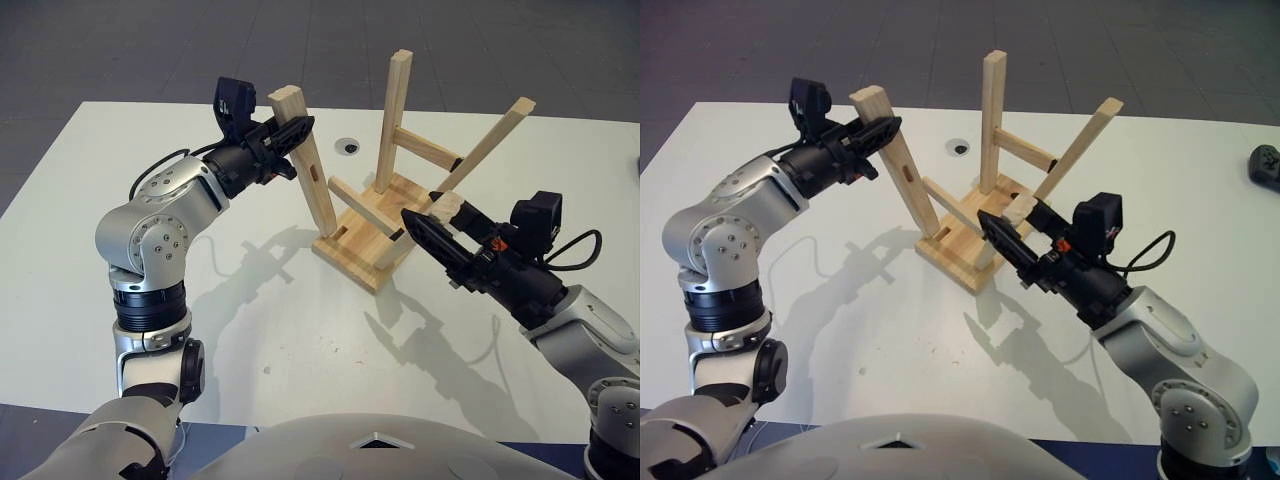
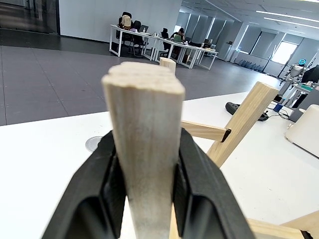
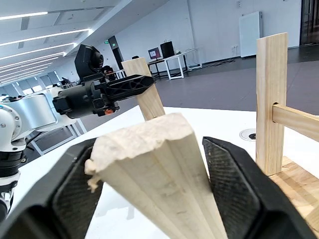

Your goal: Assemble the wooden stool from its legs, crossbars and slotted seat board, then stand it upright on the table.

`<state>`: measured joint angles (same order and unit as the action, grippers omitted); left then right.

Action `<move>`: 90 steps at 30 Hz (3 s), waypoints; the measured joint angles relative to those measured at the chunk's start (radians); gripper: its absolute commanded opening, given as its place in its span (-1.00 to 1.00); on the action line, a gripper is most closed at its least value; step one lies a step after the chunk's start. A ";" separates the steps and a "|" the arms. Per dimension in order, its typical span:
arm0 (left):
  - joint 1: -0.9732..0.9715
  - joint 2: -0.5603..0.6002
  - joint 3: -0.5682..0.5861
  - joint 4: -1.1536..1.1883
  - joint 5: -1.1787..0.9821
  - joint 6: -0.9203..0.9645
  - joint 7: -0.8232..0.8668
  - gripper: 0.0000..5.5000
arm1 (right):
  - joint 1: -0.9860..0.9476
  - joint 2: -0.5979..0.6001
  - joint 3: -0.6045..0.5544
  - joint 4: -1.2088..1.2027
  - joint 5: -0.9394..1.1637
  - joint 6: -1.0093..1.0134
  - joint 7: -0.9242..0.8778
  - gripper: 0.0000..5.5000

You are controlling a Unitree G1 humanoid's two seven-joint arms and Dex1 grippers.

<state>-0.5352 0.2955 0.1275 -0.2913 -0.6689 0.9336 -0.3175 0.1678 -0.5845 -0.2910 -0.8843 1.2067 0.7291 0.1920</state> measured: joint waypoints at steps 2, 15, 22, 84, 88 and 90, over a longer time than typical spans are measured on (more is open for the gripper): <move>0.000 -0.001 -0.004 0.002 0.000 -0.006 -0.001 -0.62 | -0.002 -0.025 -0.015 0.006 0.003 -0.004 0.009 -0.04; -0.002 -0.036 -0.036 -0.015 0.010 -0.008 0.037 -0.62 | -0.037 -0.018 0.087 -0.001 -0.126 -0.077 -0.038 -0.12; 0.015 0.013 -0.106 -0.073 0.064 -0.047 0.011 -0.62 | -0.018 -0.019 0.110 -0.001 -0.178 -0.109 -0.008 -0.14; 0.046 0.000 -0.159 -0.048 0.212 -0.142 -0.039 -0.62 | 0.017 -0.016 0.170 -0.020 -0.281 -0.163 0.015 -0.17; 0.047 0.000 -0.160 -0.056 0.213 -0.142 -0.039 -0.62 | 0.019 -0.015 0.175 -0.021 -0.285 -0.167 0.011 -0.17; 0.046 0.000 -0.158 -0.059 0.212 -0.142 -0.040 -0.62 | 0.022 -0.014 0.177 -0.021 -0.289 -0.172 0.011 -0.17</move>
<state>-0.4893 0.2950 -0.0301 -0.3506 -0.4566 0.7913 -0.3578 0.1902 -0.5988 -0.1138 -0.9056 0.9181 0.5574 0.2028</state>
